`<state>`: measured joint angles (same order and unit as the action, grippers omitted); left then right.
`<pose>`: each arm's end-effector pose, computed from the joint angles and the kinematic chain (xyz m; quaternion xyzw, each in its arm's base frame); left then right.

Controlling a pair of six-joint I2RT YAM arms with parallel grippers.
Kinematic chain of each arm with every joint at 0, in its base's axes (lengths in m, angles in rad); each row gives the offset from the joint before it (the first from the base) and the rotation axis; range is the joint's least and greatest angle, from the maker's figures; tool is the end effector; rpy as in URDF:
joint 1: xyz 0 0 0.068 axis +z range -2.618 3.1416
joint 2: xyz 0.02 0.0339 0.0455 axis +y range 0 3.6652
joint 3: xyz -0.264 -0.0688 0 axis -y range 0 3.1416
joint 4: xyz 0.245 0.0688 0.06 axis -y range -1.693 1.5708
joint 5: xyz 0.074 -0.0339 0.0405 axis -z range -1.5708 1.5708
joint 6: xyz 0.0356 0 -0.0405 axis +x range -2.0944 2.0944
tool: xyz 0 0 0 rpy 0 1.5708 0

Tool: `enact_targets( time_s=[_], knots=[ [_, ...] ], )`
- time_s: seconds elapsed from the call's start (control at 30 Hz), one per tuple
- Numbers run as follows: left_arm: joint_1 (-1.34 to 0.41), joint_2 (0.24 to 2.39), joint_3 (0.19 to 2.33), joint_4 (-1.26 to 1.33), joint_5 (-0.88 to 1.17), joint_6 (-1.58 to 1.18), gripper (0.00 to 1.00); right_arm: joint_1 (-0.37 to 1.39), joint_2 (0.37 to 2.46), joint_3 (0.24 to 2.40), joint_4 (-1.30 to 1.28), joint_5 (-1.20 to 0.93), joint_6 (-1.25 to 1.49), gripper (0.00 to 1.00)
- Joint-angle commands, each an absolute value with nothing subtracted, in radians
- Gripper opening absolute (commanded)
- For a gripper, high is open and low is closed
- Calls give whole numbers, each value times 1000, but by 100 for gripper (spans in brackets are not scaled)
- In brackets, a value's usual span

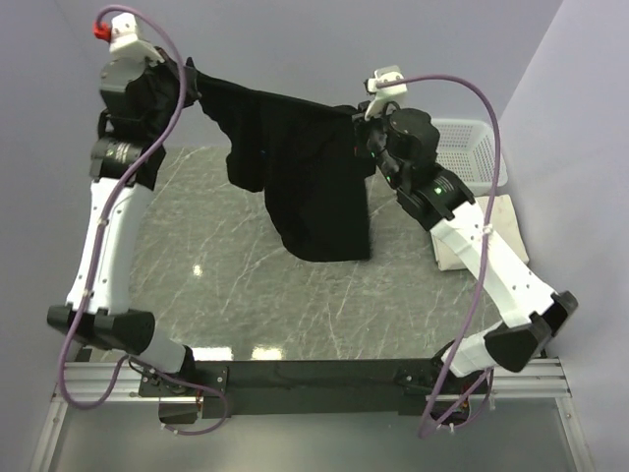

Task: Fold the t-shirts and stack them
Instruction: Flatten the tshirt out

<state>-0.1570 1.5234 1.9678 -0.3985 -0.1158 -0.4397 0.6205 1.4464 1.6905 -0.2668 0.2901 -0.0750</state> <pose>0.3090 -0.0447 0.5417 -0.1386 0.6768 -0.1740 0.7018 0.2651 0.1769 0.4904 -0.1461 0.6997 0.0868 0.6940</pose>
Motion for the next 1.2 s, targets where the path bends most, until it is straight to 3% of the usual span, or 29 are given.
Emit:
enact_targets(
  time_s=[0.0, 0.13, 0.3, 0.33, 0.37, 0.47, 0.5, 0.67, 0.87, 1.17],
  knots=[
    [-101, 1453, 1936, -440, -281, -359, 1, 595, 1341, 1609, -248, 418, -222, 0],
    [-101, 1291, 1699, -460, -273, -391, 1, 630, 1260, 1502, -389, 286, -200, 0],
    [-101, 1119, 1251, -465, -307, -463, 1, 646, 1243, 1271, -521, 77, -2, 11],
    [-101, 1071, 1192, -468, -304, -477, 1, 650, 1252, 1234, -525, -25, 33, 16],
    [-101, 1048, 1078, -469, -305, -492, 1, 650, 1262, 1180, -535, -75, 58, 30],
    [-101, 948, 875, -462, -339, -557, 1, 647, 1322, 1131, -587, -173, 145, 50],
    [-101, 924, 832, -457, -353, -583, 1, 638, 1342, 1121, -594, -170, 182, 53],
    [-101, 819, 671, -425, -406, -641, 1, 448, 1341, 1037, -494, -166, 363, 56],
    [-103, 811, 641, -400, -419, -635, 1, 315, 1393, 959, -287, -143, 537, 54],
    [-110, 798, 617, -390, -413, -634, 1, 382, 1609, 1123, -314, -229, 535, 54]
  ],
)
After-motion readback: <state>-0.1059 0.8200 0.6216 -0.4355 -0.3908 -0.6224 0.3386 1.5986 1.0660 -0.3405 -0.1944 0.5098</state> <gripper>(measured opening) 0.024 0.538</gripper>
